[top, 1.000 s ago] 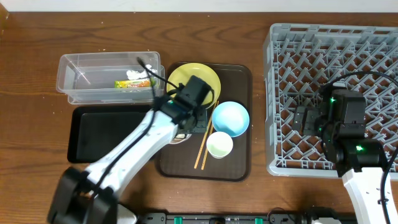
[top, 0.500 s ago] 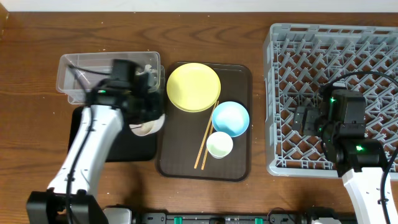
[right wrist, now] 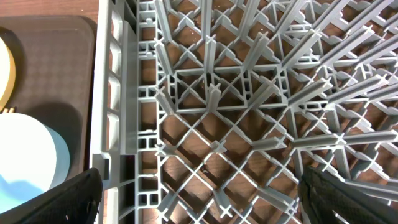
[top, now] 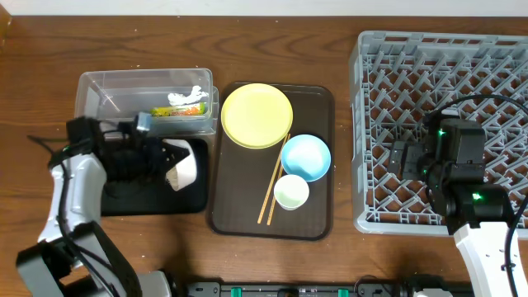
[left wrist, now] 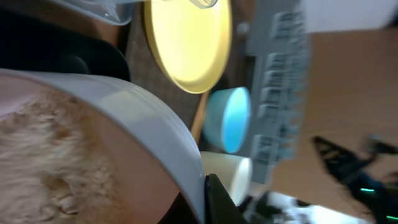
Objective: Sort waste into correct bins and load items into the dishwasher rack
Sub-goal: 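Tip the rice bowl over the black tray to pour out rice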
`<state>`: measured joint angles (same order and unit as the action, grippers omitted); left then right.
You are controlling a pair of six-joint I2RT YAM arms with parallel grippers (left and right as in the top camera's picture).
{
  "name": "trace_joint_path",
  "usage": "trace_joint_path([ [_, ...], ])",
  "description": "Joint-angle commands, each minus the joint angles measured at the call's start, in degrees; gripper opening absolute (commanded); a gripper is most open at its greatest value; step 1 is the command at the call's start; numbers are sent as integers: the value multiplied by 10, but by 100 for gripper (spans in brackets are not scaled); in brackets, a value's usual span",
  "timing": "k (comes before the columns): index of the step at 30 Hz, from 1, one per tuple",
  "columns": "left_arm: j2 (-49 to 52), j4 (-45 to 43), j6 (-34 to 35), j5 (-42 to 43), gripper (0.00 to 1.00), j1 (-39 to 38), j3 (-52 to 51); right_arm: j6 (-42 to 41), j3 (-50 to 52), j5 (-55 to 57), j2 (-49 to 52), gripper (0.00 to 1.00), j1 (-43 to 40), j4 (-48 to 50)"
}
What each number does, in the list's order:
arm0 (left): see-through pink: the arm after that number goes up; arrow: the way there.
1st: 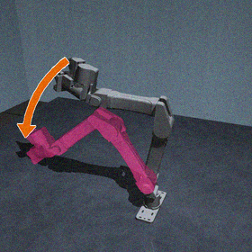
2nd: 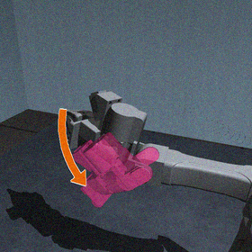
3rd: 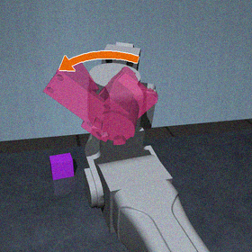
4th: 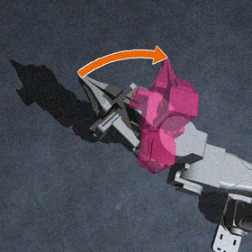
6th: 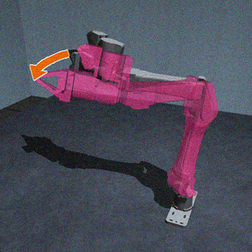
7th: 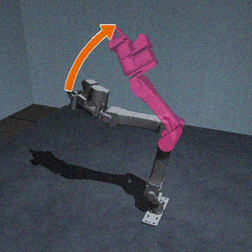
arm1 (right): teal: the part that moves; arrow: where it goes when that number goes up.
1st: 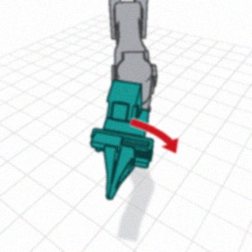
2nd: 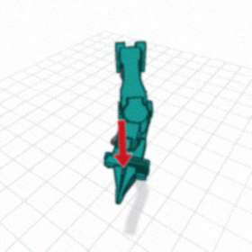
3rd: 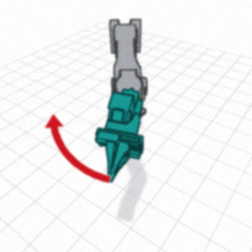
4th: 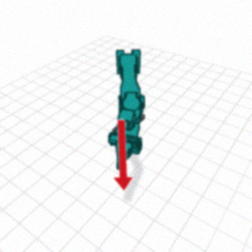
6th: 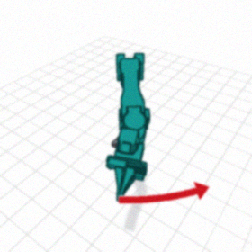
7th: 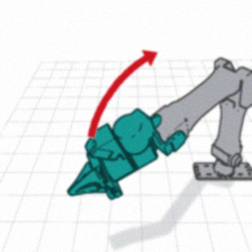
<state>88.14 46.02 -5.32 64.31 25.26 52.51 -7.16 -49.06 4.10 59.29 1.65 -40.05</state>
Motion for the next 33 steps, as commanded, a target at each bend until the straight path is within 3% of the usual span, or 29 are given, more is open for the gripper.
trace_joint_path([
  [1,14,0,-32,134,6,38,-17,6,-10,4,-1,99,5,-2],
  [11,34,5,7,207,6,90,-22,6,-10,4,-1,99,5,-7],
  [17,34,19,106,229,6,91,-22,6,-10,4,-1,99,5,-11],
  [26,34,15,123,256,6,91,-22,6,-10,4,-1,99,5,-16],
  [29,34,3,123,205,6,91,-22,6,-10,4,-1,99,5,-16],
  [33,34,-1,131,59,6,91,-22,6,-10,4,-1,99,5,-16],
])
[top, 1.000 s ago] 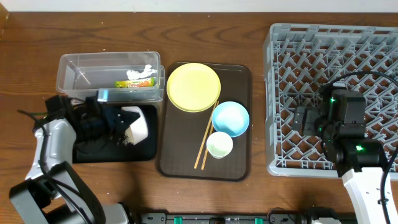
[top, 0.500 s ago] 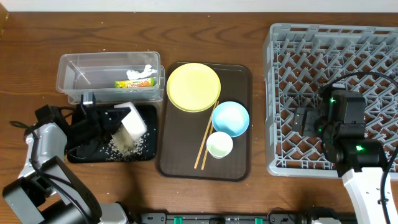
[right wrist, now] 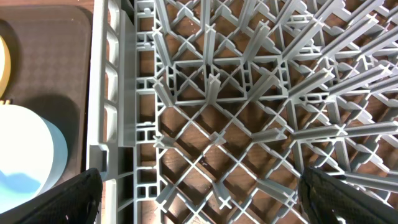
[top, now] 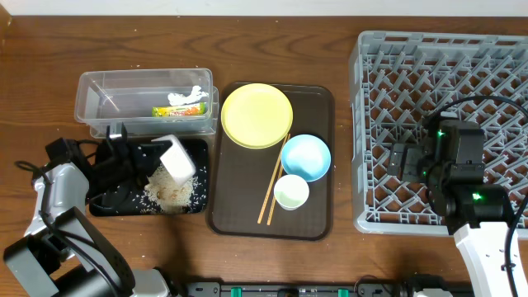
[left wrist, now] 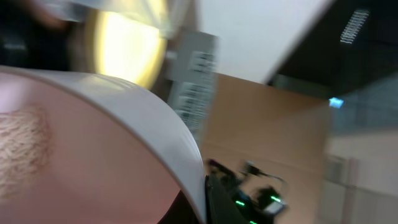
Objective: Sort waste into correct bins and load items into the dishwasher rack
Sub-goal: 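Tip the rice bowl over the black tray to pour out rice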
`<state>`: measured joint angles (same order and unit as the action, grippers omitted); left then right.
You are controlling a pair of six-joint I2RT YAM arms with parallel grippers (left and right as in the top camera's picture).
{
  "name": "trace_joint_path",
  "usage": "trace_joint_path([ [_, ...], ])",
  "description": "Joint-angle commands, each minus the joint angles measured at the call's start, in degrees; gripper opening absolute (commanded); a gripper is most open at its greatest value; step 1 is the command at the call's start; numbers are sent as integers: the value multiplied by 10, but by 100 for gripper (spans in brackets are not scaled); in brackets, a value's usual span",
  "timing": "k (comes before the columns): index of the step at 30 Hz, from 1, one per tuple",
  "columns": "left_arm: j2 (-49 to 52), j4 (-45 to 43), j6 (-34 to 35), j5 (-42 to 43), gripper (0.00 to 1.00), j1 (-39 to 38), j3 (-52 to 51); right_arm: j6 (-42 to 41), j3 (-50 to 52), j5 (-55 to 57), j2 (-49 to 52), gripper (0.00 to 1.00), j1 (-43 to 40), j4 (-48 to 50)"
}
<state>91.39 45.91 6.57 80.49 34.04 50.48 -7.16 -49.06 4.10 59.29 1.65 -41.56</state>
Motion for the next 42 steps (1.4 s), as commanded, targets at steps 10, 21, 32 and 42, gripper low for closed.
trace_joint_path([
  [10,2,-12,-143,37,6,3,-1,6,-10,4,-1,99,5,-5],
  [21,2,-25,-126,56,6,4,-1,6,-10,4,-1,99,5,-7],
  [32,3,-19,34,85,6,7,-1,6,-10,4,-1,99,5,-7],
  [42,3,-28,76,30,6,7,-1,6,-10,4,-1,99,5,-7],
])
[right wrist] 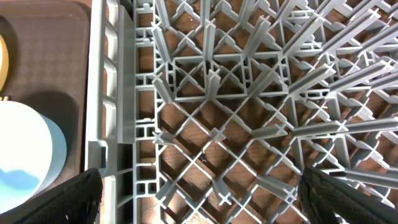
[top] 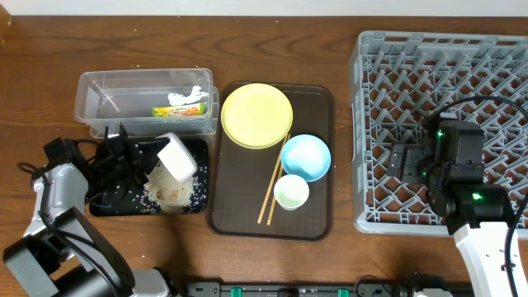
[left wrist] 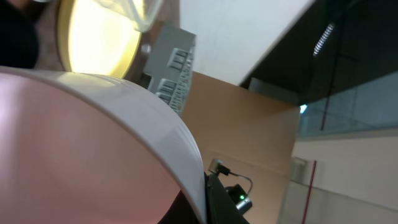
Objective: Sort waste into correct bins and load items into the dishwasher rack
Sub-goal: 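Tip the rice bowl over the black tray to pour out rice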
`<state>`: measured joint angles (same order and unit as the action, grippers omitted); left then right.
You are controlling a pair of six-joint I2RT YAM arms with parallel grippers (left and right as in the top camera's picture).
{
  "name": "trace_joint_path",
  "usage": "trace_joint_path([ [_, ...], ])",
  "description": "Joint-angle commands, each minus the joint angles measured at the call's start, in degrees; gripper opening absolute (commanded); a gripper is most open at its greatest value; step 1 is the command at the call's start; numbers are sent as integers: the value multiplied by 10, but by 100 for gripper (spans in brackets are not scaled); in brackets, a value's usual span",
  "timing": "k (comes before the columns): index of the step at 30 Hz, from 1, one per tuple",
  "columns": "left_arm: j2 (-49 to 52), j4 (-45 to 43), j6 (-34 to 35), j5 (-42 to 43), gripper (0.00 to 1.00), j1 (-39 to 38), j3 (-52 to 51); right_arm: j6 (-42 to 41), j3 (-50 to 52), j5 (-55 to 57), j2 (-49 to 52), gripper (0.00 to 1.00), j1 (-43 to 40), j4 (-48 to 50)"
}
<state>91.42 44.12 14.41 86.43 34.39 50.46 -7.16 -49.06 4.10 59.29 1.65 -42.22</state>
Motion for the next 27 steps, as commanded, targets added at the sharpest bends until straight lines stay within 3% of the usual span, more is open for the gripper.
trace_joint_path([
  [1,3,-18,-33,-28,6,3,-1,6,-10,4,-1,99,5,-1],
  [5,3,-21,-132,15,6,4,-1,6,-10,4,-1,99,5,-2],
  [12,3,-29,-82,-25,6,3,-1,6,-10,4,-1,99,5,-3],
  [15,3,-31,-131,37,6,3,-1,6,-10,4,-1,99,5,-3],
  [21,-10,-31,-134,35,6,-10,0,6,-10,4,-1,99,5,-3],
  [23,-30,-31,-133,2,6,-32,0,6,-10,4,-1,99,5,-3],
  [27,-90,-31,-112,-144,6,-111,3,6,-10,4,-1,99,5,-2],
])
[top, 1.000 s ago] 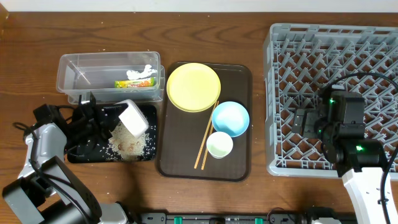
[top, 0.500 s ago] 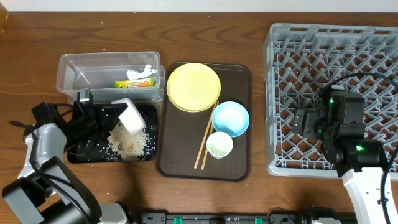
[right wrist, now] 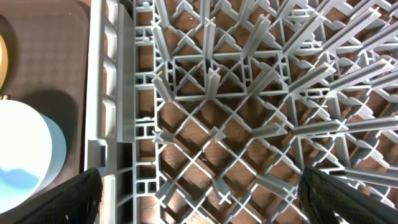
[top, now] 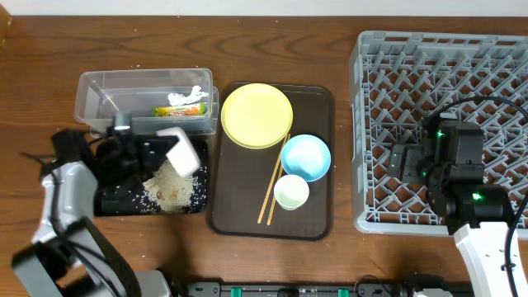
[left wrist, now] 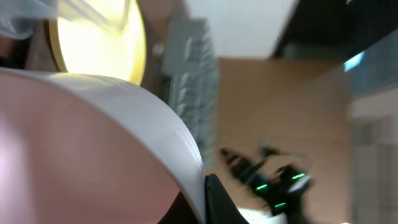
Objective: Sort waste into correct bins and load items into the dishwasher rack
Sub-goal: 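Tip the rice bowl over the black tray to pour out rice, then set the emptied white bowl back on the brown tray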
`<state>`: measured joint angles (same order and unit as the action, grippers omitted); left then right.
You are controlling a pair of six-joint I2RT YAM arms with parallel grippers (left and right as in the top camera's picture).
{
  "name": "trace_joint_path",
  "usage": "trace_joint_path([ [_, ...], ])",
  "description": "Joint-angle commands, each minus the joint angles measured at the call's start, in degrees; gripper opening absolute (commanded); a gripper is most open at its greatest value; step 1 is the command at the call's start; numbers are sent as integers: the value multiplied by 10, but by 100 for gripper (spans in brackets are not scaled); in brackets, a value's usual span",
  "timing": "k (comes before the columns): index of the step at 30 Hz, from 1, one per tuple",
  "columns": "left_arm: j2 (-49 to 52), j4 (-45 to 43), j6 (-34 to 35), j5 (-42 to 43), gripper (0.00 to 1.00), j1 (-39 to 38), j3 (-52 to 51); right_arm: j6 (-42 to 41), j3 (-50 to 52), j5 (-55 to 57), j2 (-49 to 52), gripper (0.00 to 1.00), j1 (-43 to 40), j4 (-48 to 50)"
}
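My left gripper (top: 162, 153) is shut on the rim of a white bowl (top: 179, 150), held tipped over the black tray (top: 111, 200), where a heap of rice (top: 169, 191) lies. In the left wrist view the bowl's wall (left wrist: 93, 143) fills the frame. The brown tray (top: 235, 213) carries a yellow plate (top: 256, 115), a blue bowl (top: 306, 157), a small white cup (top: 291, 192) and chopsticks (top: 273, 187). My right gripper (right wrist: 199, 205) hangs open over the grey dishwasher rack (top: 371, 74) near its left wall, nothing between its fingers.
A clear plastic bin (top: 144, 101) behind the black tray holds a colourful wrapper (top: 177, 110) and white scraps. Rack tines (right wrist: 211, 81) stand under the right wrist. Brown wooden table (top: 272, 41) all around.
The left arm and the tipped bowl have shifted slightly up and to the right over the black tray. The rice heap and the right arm are unchanged.
At first the bowl was held on its side over the black tray with rice still inside. Then rice lay heaped on the tray below the tipped bowl, and the bowl looked empty in the wrist view. It stays tipped now. The right gripper stayed open over the rack.
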<state>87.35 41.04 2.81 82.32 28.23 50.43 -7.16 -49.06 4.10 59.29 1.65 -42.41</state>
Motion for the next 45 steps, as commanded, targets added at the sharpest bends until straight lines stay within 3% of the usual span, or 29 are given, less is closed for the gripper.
trace_joint_path([
  [1,-63,0,14,-148,6,-75,7,6,-10,4,-1,99,5,0],
  [9,-120,-51,39,-468,6,-348,18,6,-10,4,-1,99,5,0],
  [14,-98,-79,40,-608,6,-489,18,6,-10,4,-1,99,5,0],
  [19,-51,-103,50,-706,6,-575,18,6,-10,4,-1,99,5,0],
  [24,-9,-108,50,-715,8,-600,18,6,-10,4,-1,99,5,0],
  [26,-3,-108,50,-715,17,-600,18,6,-10,4,-1,99,5,0],
  [29,-3,-108,49,-715,44,-600,18,6,-10,4,-1,99,5,0],
  [31,-5,-104,49,-715,54,-600,22,6,-10,4,-1,99,5,0],
  [43,-89,-89,50,-707,56,-600,58,6,-10,4,-1,99,5,-1],
  [45,-89,-86,50,-673,55,-601,57,6,-10,4,-1,99,5,-1],
])
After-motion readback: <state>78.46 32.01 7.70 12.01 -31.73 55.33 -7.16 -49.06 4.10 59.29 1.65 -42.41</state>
